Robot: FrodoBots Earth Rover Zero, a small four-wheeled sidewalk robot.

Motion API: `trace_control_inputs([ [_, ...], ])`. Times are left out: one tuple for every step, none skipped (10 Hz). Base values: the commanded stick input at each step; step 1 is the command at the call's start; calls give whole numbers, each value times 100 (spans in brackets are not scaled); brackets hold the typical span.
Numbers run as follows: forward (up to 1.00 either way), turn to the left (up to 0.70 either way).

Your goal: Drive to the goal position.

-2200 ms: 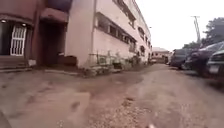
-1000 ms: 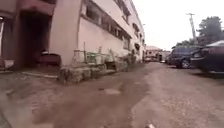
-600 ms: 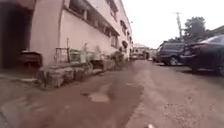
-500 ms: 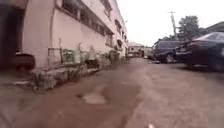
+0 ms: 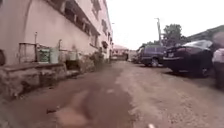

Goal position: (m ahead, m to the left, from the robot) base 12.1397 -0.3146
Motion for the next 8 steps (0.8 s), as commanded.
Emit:
trace_control_inputs([
  [100, -28],
  [100, -28],
  [100, -28],
  [100, -5],
  [100, 12],
  [100, 12],
  [100, 12],
  [100, 12],
])
